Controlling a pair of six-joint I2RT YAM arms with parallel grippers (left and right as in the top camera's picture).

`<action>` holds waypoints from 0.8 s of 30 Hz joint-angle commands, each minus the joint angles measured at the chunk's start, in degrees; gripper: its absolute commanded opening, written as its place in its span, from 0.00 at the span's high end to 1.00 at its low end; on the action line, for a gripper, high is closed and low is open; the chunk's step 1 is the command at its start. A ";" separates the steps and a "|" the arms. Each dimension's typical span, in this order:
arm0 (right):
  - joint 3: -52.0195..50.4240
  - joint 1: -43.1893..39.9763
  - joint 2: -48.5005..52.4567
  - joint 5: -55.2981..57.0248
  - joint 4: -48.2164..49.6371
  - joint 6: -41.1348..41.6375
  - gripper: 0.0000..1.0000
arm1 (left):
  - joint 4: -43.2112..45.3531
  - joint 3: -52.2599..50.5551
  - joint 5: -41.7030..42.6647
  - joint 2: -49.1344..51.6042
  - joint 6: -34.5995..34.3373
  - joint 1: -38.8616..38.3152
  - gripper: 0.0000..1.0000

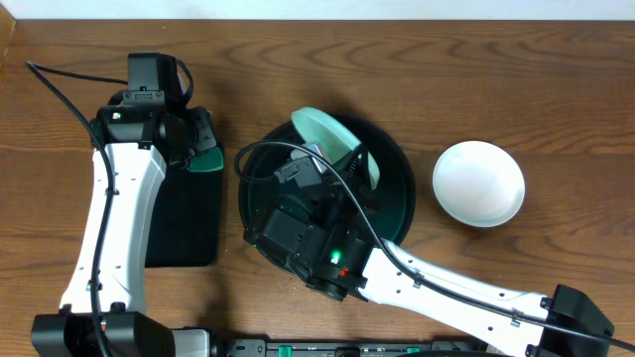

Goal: Clean dirty plates on tray and stack at the side
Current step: 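Lift the scrubbed plate with right gripper and stack it right of tray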

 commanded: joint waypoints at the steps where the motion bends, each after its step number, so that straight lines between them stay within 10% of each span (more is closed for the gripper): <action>1: 0.28 0.31 -1.07 5.31 0.22 0.02 0.99 | -0.31 -0.33 -0.50 0.59 -0.28 0.28 0.92; 10: 0.24 -6.80 -1.05 -33.33 -0.96 4.00 0.99 | -0.26 -0.31 -0.52 0.59 -0.28 0.28 0.93; 24: 0.33 -39.67 -3.26 -99.78 3.13 8.44 0.99 | -0.28 -0.33 -0.52 0.59 -0.28 0.28 0.93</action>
